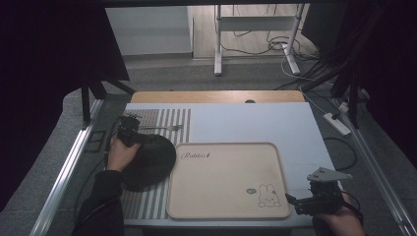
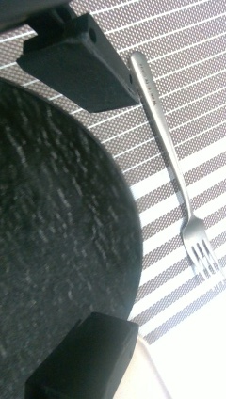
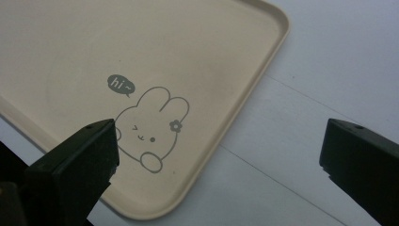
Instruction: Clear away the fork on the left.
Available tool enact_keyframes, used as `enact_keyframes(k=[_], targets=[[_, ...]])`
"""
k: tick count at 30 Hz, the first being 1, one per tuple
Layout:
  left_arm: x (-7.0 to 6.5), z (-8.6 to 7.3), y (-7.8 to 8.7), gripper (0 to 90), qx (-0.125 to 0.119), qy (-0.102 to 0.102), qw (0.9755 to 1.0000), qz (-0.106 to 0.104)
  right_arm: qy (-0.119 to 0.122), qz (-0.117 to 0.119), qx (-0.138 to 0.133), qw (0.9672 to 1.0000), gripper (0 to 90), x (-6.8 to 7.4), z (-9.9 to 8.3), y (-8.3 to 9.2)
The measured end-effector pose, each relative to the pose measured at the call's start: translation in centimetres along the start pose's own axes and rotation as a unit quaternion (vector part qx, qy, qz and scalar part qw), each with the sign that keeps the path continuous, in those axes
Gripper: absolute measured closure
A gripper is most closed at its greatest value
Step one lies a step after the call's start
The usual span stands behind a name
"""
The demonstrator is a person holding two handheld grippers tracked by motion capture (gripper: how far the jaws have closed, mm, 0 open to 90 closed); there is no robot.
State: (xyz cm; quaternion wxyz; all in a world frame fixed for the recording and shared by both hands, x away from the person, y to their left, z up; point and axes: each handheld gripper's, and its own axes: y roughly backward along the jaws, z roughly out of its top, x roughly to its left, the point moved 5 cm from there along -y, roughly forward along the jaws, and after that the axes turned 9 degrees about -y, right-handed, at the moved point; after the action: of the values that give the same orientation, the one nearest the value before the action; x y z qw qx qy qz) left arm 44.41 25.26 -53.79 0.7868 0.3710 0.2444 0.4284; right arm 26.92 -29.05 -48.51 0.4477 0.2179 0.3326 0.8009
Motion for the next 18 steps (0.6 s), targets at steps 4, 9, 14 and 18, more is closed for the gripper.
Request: enact_keyframes(k=[4, 9, 14, 18], targets=[[0.6, 0.6, -0.8, 0.0, 0.006, 0.004, 1.0000, 0.001, 0.001, 0.001, 0.001, 1.0000, 0.0, 0.0, 0.0, 0.0], [1.1, 0.9, -1.4, 0.1, 0.013, 0.001, 0.9999, 0.008, 0.002, 0.002, 0.002, 1.0000, 0.0, 0.0, 0.0, 0.0], [2.2, 1.2, -1.7, 17.2, 0.020, 0.002, 0.9996, 0.022, 0.003, 0.002, 0.002, 1.0000, 0.0, 0.0, 0.0, 0.0], [2.7, 1.2, -1.7, 45.4, 0.028, -0.001, 0.9991, 0.031, 0.006, 0.003, 0.004, 1.0000, 0.0, 0.1, 0.0, -0.1]])
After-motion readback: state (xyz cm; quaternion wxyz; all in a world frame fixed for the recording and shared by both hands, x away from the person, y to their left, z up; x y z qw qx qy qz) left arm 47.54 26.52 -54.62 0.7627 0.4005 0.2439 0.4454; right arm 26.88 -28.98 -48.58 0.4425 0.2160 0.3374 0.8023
